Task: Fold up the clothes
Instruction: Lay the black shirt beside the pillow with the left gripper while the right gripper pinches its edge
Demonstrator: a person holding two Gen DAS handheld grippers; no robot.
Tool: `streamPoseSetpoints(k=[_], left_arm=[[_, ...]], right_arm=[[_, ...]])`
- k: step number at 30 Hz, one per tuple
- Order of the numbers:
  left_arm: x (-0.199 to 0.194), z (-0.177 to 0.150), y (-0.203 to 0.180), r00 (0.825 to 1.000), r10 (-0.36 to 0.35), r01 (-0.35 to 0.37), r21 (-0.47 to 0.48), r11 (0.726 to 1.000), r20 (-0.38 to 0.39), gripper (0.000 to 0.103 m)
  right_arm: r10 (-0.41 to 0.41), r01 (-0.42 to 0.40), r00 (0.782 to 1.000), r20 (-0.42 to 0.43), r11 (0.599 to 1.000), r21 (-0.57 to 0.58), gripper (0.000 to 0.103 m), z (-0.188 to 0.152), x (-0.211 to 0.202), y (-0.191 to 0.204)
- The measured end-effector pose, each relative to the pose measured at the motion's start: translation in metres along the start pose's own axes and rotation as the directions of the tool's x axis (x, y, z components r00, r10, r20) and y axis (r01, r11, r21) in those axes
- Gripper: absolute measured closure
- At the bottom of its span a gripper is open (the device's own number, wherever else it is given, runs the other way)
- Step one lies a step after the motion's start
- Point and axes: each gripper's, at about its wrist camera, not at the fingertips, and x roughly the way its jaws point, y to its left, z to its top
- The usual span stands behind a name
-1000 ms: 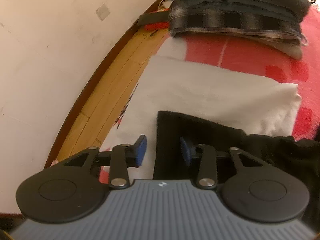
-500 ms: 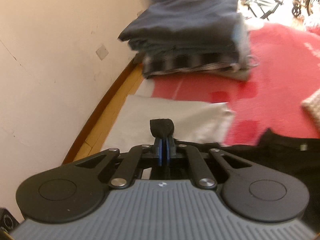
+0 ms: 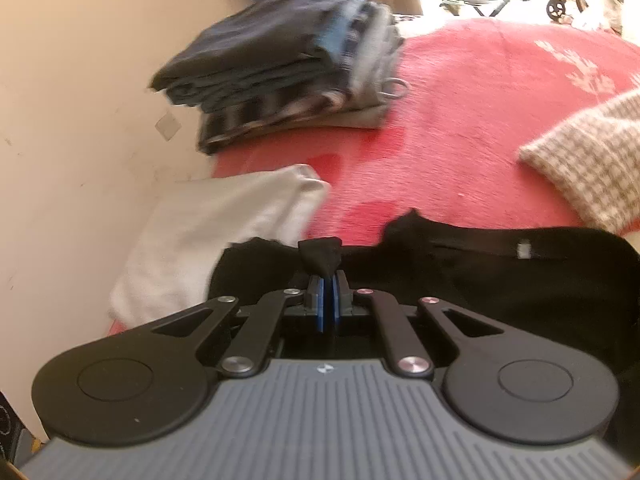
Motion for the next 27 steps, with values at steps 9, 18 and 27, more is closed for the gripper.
streamPoseSetpoints(k=[9,18,27], left_arm=[[0.016,-0.009,-0.007,1.0,-0.001,0.001,0.001,1.0,-0.031,0.096],[-0.017,-0.018,-0.006,0.996,-0.063,0.06,-0.049,0.997,-0.064,0.06],[-0.057,-0.022,0.011,0.991,0.135,-0.136,-0.046,0.99,-0.023,0.06]], right_arm=[[0.007,-0.008,1.0,0.01,0.998,0.056,0.1,-0.012,0.009,-0.034],[0.034,-0.037,0.998,0.049,0.998,0.057,0.082,-0.006,-0.01,-0.058],[0.151,-0.151,0.988,-0.009,0.983,-0.1,0.08,-0.024,-0.054,-0.05]])
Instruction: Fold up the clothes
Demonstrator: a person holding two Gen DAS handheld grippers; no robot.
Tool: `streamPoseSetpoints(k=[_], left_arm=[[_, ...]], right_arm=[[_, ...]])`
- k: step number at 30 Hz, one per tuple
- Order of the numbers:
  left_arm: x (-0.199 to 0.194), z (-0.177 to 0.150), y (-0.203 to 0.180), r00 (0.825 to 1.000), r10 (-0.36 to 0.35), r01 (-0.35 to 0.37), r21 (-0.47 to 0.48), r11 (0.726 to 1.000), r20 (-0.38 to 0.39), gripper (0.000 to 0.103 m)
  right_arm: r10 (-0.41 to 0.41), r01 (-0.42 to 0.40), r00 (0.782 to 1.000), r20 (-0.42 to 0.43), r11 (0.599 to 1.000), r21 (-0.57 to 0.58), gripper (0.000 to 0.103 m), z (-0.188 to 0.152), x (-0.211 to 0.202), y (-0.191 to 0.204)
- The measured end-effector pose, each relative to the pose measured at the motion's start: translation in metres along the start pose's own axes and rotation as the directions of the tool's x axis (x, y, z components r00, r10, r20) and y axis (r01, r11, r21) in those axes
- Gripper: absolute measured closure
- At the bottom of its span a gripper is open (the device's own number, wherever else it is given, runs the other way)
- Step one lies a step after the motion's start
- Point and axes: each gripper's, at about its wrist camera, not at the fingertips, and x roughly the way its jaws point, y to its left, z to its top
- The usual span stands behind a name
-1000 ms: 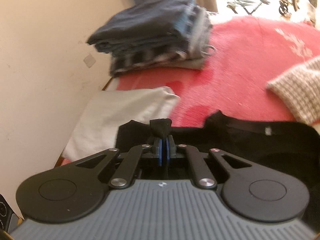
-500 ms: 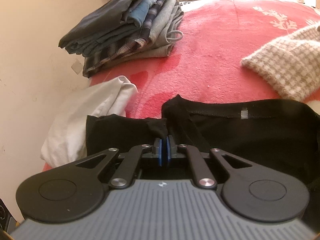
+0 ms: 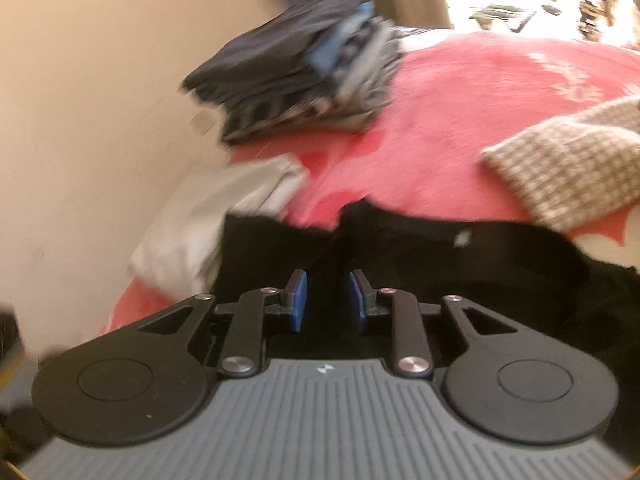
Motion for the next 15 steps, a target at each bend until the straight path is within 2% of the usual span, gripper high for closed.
streamPoseSetpoints(k=[2,5,6,9,13,15], left_arm=[[-0.003,0.001,0.002,0.998,0.06,-0.061,0.009,0.998,0.013,0.06],[0.003,0.003,0.002,0.994,0.108,-0.108,0.022,0.994,0.016,0.06],[0.003,0.004,0.002,0.995,0.102,-0.103,0.021,0.994,0.017,0.06],[0.008,0.006,0.003,0.996,0.09,-0.09,0.022,0.996,0.009,0.06],[0.017,0.011,0.012,0.999,0.051,-0.052,-0.051,0.997,-0.011,0.06],[0.022,0.013,0.018,0.999,0.043,-0.044,-0.098,0.994,-0.016,0.065]], right_arm=[[0.039,-0.039,0.999,-0.029,0.999,-0.006,0.08,-0.007,0.009,0.007],[0.086,-0.088,0.993,-0.081,0.996,-0.018,0.08,-0.016,0.025,0.018],[0.088,-0.091,0.991,-0.1,0.995,-0.025,0.08,-0.019,0.031,0.022],[0.017,-0.026,0.991,-0.136,0.998,-0.065,0.08,-0.021,0.039,0.03],[0.065,-0.065,0.994,-0.086,0.998,0.008,0.08,-0.008,0.034,0.032],[0.092,-0.09,0.994,-0.052,0.995,0.044,0.08,0.002,0.032,0.035]])
